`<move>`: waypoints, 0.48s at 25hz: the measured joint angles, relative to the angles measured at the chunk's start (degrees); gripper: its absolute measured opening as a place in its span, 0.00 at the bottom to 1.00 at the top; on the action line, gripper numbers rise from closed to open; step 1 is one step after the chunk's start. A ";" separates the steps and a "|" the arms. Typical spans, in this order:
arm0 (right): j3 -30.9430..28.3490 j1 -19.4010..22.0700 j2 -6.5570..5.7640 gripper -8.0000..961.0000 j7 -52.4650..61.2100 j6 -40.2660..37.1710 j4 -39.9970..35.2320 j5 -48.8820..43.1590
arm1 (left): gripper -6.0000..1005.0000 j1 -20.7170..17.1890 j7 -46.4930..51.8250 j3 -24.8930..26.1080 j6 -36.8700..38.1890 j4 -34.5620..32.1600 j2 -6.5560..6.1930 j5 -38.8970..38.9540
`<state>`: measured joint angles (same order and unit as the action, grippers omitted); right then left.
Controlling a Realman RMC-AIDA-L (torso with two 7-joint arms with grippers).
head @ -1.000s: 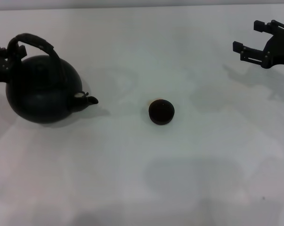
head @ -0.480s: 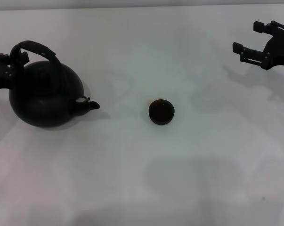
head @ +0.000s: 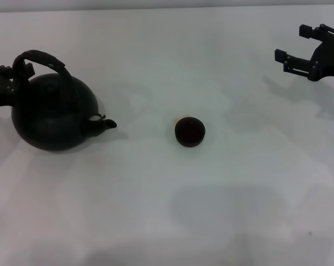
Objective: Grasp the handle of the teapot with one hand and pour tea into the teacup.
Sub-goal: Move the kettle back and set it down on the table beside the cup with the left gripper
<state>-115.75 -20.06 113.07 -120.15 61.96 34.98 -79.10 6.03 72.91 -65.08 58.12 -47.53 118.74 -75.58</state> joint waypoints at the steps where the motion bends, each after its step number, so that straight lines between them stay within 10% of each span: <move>1: 0.00 -0.01 -0.01 0.88 0.00 -0.03 0.00 0.00 | 0.13 0.10 -0.02 0.28 0.02 0.35 0.00 0.00; 12: 0.00 -0.15 -0.20 0.88 0.03 -0.04 0.00 0.00 | 0.13 0.64 -0.74 0.86 0.16 2.77 -0.05 0.00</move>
<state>-115.75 -20.21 112.87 -120.11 61.92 34.98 -79.10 6.68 72.17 -64.22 58.29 -44.75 118.69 -75.58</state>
